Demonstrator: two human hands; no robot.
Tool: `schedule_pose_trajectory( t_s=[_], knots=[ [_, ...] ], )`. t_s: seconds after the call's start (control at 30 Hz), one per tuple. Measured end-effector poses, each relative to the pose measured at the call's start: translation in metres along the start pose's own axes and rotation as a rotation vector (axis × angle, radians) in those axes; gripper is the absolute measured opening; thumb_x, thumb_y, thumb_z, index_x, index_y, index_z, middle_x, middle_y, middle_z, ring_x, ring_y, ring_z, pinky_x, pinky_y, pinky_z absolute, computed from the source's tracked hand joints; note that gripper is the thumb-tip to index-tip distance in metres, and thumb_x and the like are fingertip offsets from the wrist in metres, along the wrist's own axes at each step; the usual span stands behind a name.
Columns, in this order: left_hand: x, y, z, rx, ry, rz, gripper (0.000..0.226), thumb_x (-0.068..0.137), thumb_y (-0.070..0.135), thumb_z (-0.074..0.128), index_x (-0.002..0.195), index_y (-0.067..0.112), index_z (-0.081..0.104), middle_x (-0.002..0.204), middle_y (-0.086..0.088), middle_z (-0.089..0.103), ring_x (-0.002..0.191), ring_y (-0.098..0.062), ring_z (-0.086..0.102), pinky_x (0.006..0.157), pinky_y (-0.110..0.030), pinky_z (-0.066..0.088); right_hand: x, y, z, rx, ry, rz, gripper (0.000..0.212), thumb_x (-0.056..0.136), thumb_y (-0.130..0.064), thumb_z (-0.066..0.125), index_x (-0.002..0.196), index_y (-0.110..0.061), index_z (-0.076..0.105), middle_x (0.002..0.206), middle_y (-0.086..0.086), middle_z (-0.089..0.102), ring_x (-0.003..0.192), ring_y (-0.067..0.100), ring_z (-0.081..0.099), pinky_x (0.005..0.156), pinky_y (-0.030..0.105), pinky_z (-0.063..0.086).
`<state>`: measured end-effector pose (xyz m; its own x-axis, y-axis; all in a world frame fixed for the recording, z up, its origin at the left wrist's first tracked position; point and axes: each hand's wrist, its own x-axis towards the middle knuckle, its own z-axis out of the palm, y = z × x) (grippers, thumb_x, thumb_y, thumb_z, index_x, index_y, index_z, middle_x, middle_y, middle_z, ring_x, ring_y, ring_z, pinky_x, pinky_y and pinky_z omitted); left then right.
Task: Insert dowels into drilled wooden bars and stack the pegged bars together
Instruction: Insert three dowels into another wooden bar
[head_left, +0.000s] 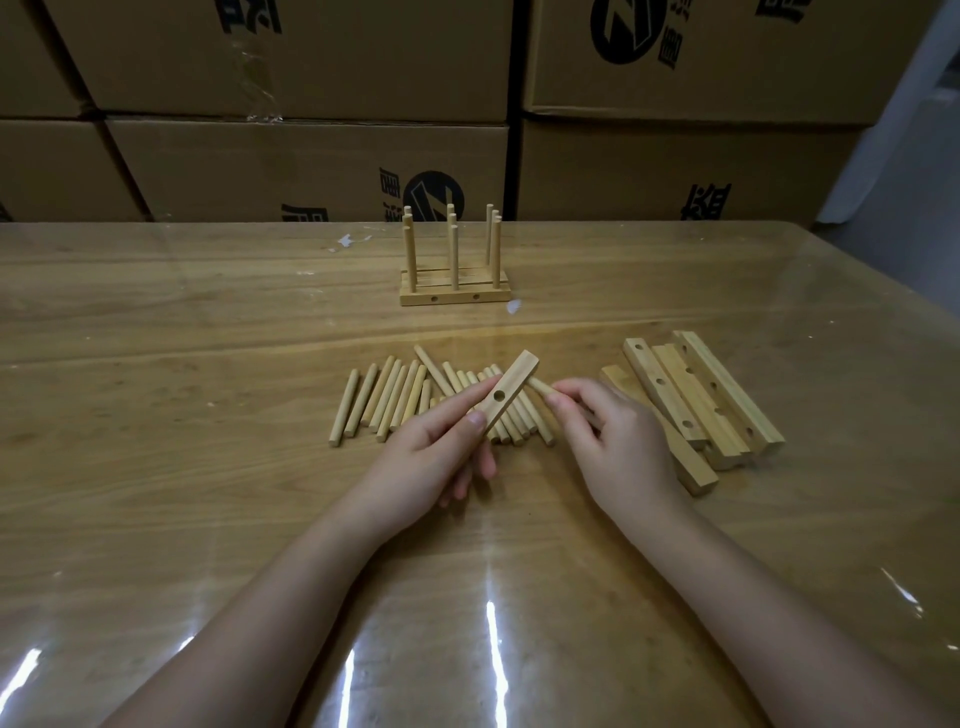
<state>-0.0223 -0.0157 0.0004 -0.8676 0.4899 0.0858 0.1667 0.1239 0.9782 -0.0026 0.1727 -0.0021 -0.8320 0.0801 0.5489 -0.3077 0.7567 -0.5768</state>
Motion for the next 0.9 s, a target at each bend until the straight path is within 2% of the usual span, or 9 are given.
schedule_pose_trajectory(
  t_s=[0.2,0.27,0.37,0.43,0.5,0.57,0.63,0.77,0.9],
  knots=[
    [0.0005,-0.0009,-0.0005,0.023,0.003,0.004,0.037,0.1,0.024,0.041,0.128,0.048,0.046,0.07,0.0,0.063,0.051,-0.008,0.05,0.046,-0.02,0.042,0.0001,0.002,-0.0003,0.072,-0.075,0.103,0.021,0.094,-0.027,0.052,0.105,-0.018,0.068,0.076,-0.01,0.064,0.069,0.003,0.057,0.059,0.022,0.045],
    [-0.0004,-0.002,-0.0007,0.027,0.0,0.008,0.037,0.098,0.027,0.042,0.127,0.049,0.047,0.07,0.0,0.064,0.051,-0.007,0.05,0.046,-0.02,0.042,0.001,0.0024,-0.001,0.104,-0.104,0.13,0.021,0.094,-0.028,0.05,0.104,-0.02,0.068,0.078,-0.009,0.065,0.071,0.004,0.058,0.062,0.026,0.046],
    [-0.001,-0.0028,-0.0017,0.029,-0.006,0.011,0.037,0.098,0.029,0.042,0.127,0.051,0.046,0.071,0.0,0.064,0.052,-0.008,0.051,0.047,-0.02,0.042,0.0003,0.0009,-0.0013,0.184,-0.154,0.178,0.018,0.094,-0.031,0.046,0.093,-0.034,0.064,0.077,0.002,0.067,0.07,0.015,0.059,0.063,0.031,0.045],
    [-0.0005,-0.0034,-0.0024,0.027,-0.01,0.011,0.037,0.097,0.03,0.043,0.128,0.051,0.046,0.071,0.0,0.064,0.052,-0.008,0.051,0.047,-0.02,0.042,0.0006,-0.001,-0.0019,0.23,-0.175,0.206,0.02,0.095,-0.032,0.045,0.085,-0.04,0.06,0.079,0.006,0.067,0.072,0.017,0.057,0.063,0.027,0.043],
    [-0.0004,-0.0038,-0.0027,0.024,-0.012,0.012,0.037,0.095,0.033,0.043,0.128,0.051,0.046,0.071,0.001,0.064,0.052,-0.007,0.051,0.047,-0.02,0.042,0.0014,-0.0015,-0.0024,0.277,-0.197,0.233,0.022,0.095,-0.031,0.046,0.083,-0.04,0.061,0.08,-0.001,0.067,0.075,0.011,0.057,0.061,0.017,0.042],
    [0.0003,-0.0044,-0.0022,0.025,-0.009,0.019,0.037,0.095,0.034,0.043,0.128,0.051,0.046,0.071,0.001,0.064,0.052,-0.007,0.051,0.047,-0.02,0.042,0.0027,-0.0017,-0.0021,0.32,-0.202,0.255,0.022,0.096,-0.029,0.046,0.085,-0.036,0.064,0.084,-0.012,0.066,0.079,-0.002,0.056,0.062,0.006,0.04],
    [0.0013,-0.0051,-0.0006,0.018,0.0,0.028,0.036,0.094,0.035,0.043,0.127,0.05,0.047,0.071,0.002,0.064,0.052,-0.007,0.05,0.046,-0.019,0.041,0.0026,-0.0013,-0.0015,0.332,-0.19,0.263,0.02,0.095,-0.028,0.048,0.093,-0.03,0.068,0.086,-0.015,0.066,0.081,-0.007,0.056,0.064,0.006,0.04],
    [0.0024,-0.0053,0.002,-0.013,0.02,0.034,0.04,0.088,0.041,0.044,0.127,0.047,0.048,0.07,0.001,0.064,0.05,-0.008,0.049,0.044,-0.019,0.04,0.0018,-0.0011,-0.0044,0.031,-0.135,0.065,0.025,0.095,-0.032,0.048,0.107,-0.022,0.066,0.077,-0.009,0.064,0.068,0.006,0.057,0.06,0.029,0.047],
    [0.0012,-0.0054,0.0012,-0.013,0.015,0.024,0.037,0.091,0.037,0.044,0.126,0.047,0.048,0.07,0.001,0.064,0.049,-0.008,0.048,0.043,-0.019,0.04,0.0022,-0.0019,-0.0076,-0.235,-0.151,-0.064,0.034,0.096,-0.035,0.04,0.11,-0.016,0.064,0.071,-0.008,0.056,0.061,0.012,0.053,0.052,0.028,0.038]
  ],
)
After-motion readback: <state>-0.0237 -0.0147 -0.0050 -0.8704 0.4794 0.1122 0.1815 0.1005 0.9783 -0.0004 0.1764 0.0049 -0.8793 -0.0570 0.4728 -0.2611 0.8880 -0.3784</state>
